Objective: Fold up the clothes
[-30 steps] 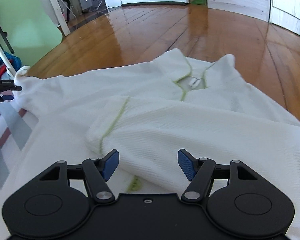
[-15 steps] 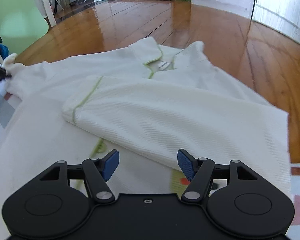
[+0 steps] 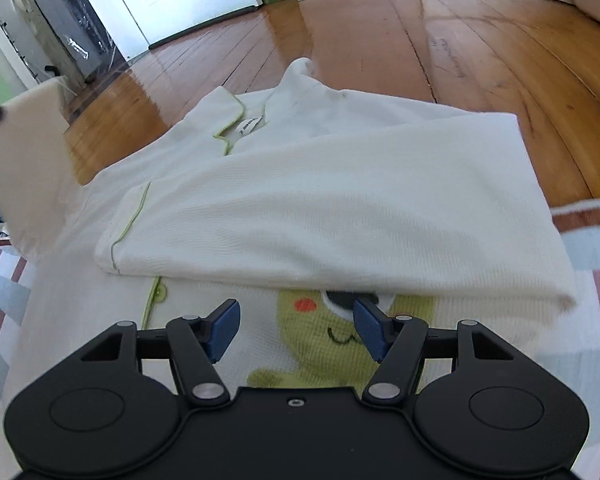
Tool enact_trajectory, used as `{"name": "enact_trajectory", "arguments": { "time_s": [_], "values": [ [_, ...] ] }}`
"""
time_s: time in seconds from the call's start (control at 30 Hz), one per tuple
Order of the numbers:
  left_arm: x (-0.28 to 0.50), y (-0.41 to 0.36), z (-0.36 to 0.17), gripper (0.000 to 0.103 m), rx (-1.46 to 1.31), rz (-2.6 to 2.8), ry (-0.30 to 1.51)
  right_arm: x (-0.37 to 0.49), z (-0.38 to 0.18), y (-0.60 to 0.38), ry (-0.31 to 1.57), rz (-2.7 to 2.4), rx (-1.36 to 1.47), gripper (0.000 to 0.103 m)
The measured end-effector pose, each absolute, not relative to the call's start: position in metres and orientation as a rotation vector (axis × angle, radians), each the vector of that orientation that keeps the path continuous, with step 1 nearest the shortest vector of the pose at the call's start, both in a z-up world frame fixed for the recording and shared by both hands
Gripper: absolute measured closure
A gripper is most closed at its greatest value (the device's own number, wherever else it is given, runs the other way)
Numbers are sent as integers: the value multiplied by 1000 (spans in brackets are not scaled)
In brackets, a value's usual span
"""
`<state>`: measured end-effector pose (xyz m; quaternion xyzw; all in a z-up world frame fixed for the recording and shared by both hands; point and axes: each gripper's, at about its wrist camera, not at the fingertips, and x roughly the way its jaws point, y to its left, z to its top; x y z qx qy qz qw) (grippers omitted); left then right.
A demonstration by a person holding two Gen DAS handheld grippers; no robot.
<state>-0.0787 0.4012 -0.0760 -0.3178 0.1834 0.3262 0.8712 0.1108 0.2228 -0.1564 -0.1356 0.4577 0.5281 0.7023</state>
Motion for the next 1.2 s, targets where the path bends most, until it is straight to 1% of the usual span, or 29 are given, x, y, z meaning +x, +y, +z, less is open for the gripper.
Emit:
{"name": "enact_trajectory", "arguments": {
  "time_s": [0.03, 0.1, 0.17, 0.23, 0.33, 0.43, 0.47, 0.57, 0.6, 0.63, 0.7, 0.73, 0.77, 0.83, 0.87, 0.9, 0.93, 0.97, 1.0, 1.1, 1.17, 1.2],
  "values": [
    [-67, 390, -87, 48, -665, 669, 447, 108, -158, 221, 1016, 1174, -302, 35],
    [-54, 373, -110, 48, -649, 683, 549, 101, -155, 219, 991, 1174, -347, 35],
    [-67, 373, -129, 48, -674, 731, 582, 94, -146, 219, 954, 1203, -367, 35],
    [-86, 383, -142, 48, -728, 759, 588, 90, -135, 224, 911, 1244, -383, 35],
    [-125, 399, -162, 48, -774, 851, 525, 84, -120, 243, 858, 1311, -393, 35],
    [-142, 417, -167, 48, -808, 975, 520, 68, -114, 279, 805, 1386, -455, 35],
    [-141, 425, -168, 48, -820, 983, 533, 58, -113, 295, 760, 1414, -512, 35],
    [-133, 445, -169, 46, -831, 973, 571, 22, -107, 338, 529, 1480, -736, 35],
    [-133, 447, -168, 45, -818, 969, 569, 11, -105, 350, 463, 1497, -794, 35],
    [-133, 451, -171, 41, -806, 968, 574, 3, -105, 360, 439, 1519, -830, 35],
    [-140, 452, -178, 40, -840, 975, 601, -10, -109, 384, 451, 1566, -872, 35],
    [-144, 452, -181, 40, -861, 978, 615, -14, -112, 394, 476, 1585, -866, 37],
    [-148, 451, -185, 40, -883, 982, 629, -16, -116, 402, 514, 1602, -833, 38],
    [-154, 452, -182, 40, -911, 977, 599, -14, -127, 415, 607, 1623, -762, 39],
    [-155, 453, -180, 40, -919, 967, 586, -13, -134, 421, 647, 1618, -753, 45],
    [-154, 453, -181, 39, -918, 965, 588, -12, -141, 424, 669, 1596, -756, 55],
    [-153, 452, -182, 39, -914, 968, 593, -10, -148, 424, 665, 1547, -777, 91],
    [-152, 452, -183, 38, -910, 971, 599, -8, -151, 421, 656, 1504, -773, 91],
    [-149, 450, -183, 39, -885, 994, 626, -3, -144, 409, 646, 1477, -705, 91],
    [-139, 446, -180, 38, -809, 1072, 720, 22, -103, 351, 637, 1402, -375, 91],
    [-132, 443, -178, 38, -777, 1104, 759, 44, -86, 305, 678, 1328, -180, 90],
    [-128, 443, -180, 37, -769, 1112, 767, 53, -88, 290, 712, 1283, -150, 90]
  ]
}}
